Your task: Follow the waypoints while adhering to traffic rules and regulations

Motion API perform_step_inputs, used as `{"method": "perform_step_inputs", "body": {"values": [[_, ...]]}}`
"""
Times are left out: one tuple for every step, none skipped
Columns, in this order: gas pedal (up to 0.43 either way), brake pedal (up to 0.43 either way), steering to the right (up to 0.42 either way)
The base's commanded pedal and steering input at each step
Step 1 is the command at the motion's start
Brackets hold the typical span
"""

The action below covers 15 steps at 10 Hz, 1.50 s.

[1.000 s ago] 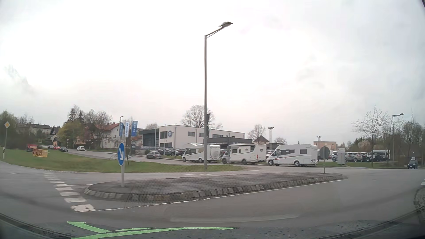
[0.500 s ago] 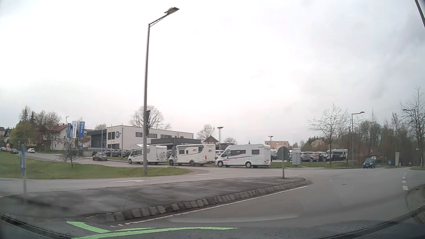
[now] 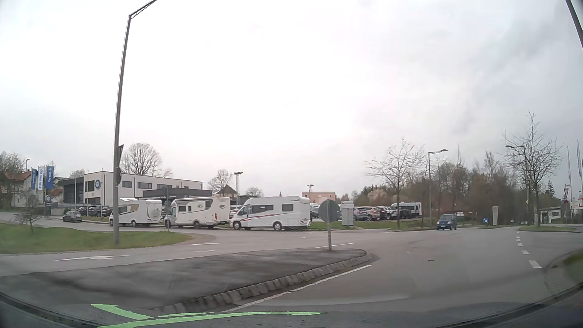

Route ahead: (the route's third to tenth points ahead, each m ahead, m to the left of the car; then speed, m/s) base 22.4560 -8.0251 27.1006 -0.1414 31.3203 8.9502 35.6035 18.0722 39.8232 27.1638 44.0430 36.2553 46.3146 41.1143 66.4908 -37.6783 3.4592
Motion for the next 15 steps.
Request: {"method": "perform_step_inputs", "body": {"values": [[0.0,0.0,0.367],[0.0,0.0,0.367],[0.0,0.0,0.366],[0.0,0.0,0.363],[0.0,0.0,0.351],[0.0,0.0,0.343],[0.0,0.0,0.332],[0.0,0.012,0.317],[0.0,0.037,0.291],[0.0,0.043,0.268],[0.0,0.061,0.252],[0.0,0.073,0.243],[0.0,0.079,0.232],[0.0,0.085,0.22],[0.0,0.085,0.206]]}}
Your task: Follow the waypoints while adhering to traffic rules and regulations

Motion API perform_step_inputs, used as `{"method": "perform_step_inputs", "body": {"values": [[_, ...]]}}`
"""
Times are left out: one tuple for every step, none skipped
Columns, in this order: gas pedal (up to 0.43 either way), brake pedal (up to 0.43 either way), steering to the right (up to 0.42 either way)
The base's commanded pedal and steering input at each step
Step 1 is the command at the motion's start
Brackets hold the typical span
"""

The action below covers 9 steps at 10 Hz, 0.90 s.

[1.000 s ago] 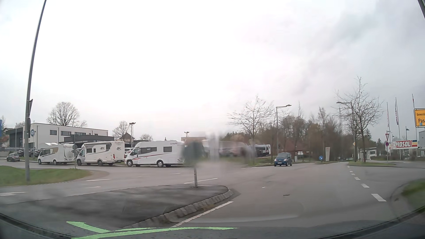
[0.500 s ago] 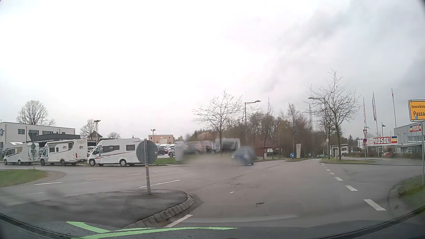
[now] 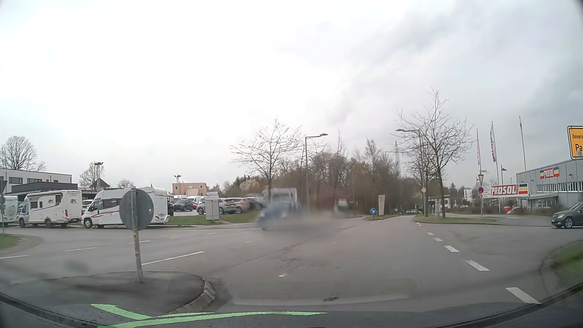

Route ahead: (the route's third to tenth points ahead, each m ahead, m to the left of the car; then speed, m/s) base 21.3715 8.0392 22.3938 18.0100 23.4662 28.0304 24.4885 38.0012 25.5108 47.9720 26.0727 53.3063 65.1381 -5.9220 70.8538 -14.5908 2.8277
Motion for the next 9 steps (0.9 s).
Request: {"method": "perform_step_inputs", "body": {"values": [[0.0,0.091,0.19],[0.0,0.091,0.175],[0.0,0.098,0.163],[0.0,0.104,0.154],[0.0,0.11,0.143],[0.0,0.104,0.134],[0.0,0.104,0.124],[0.0,0.104,0.085],[0.0,0.104,0.037]]}}
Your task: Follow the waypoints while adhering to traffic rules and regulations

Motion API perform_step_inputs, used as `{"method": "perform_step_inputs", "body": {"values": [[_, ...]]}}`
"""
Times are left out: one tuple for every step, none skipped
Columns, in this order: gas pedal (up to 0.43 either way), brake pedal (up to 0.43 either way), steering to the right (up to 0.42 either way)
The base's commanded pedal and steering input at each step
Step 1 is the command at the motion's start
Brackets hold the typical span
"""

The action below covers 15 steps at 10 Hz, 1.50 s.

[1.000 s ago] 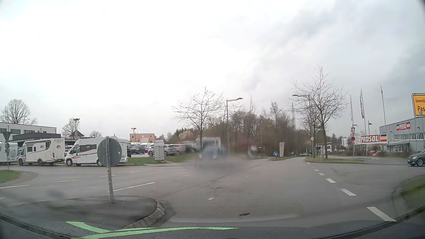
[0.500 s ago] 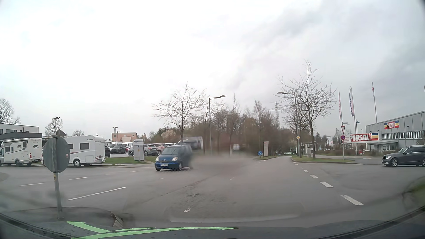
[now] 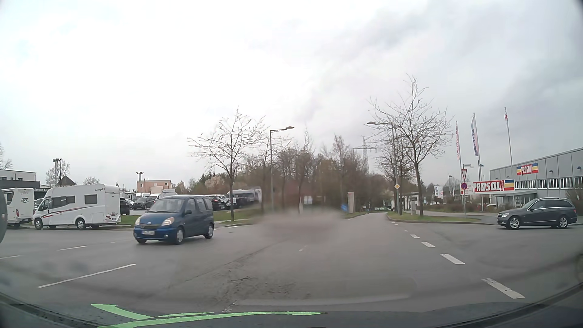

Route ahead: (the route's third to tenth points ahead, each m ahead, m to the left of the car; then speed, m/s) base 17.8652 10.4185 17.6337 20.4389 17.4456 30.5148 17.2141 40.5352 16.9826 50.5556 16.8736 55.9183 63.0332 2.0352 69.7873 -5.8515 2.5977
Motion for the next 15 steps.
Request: {"method": "perform_step_inputs", "body": {"values": [[0.0,0.104,0.0],[0.0,0.091,-0.053],[0.0,0.061,-0.099],[0.0,0.012,-0.126],[0.0,0.006,-0.156],[0.0,0.0,-0.179],[0.0,0.0,-0.196],[0.0,0.0,-0.21],[0.0,0.0,-0.224],[0.0,0.0,-0.24],[0.0,0.0,-0.253],[0.0,0.0,-0.26],[0.0,0.0,-0.259],[0.0,0.0,-0.246],[0.0,0.0,-0.228]]}}
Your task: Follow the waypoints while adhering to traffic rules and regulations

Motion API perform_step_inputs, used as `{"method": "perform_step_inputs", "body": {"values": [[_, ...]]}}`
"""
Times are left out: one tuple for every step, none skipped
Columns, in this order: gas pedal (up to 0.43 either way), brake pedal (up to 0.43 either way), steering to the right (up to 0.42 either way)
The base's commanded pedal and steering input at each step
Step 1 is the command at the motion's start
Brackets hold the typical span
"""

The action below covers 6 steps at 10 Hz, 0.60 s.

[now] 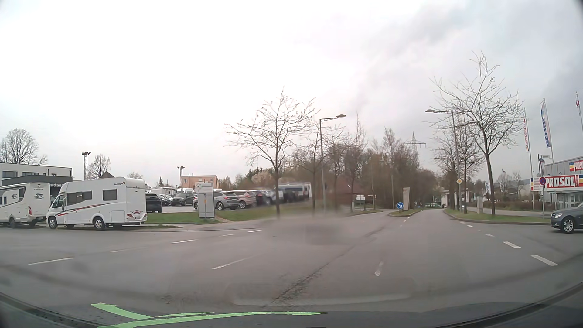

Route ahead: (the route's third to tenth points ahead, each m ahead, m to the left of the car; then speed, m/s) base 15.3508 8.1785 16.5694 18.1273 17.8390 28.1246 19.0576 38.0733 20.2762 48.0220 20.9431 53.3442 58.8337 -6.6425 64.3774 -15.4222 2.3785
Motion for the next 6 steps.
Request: {"method": "perform_step_inputs", "body": {"values": [[0.0,0.0,-0.195],[0.0,0.0,-0.153],[0.0,0.0,-0.112],[0.0,0.0,-0.066],[0.0,0.0,-0.018],[0.0,0.0,0.011]]}}
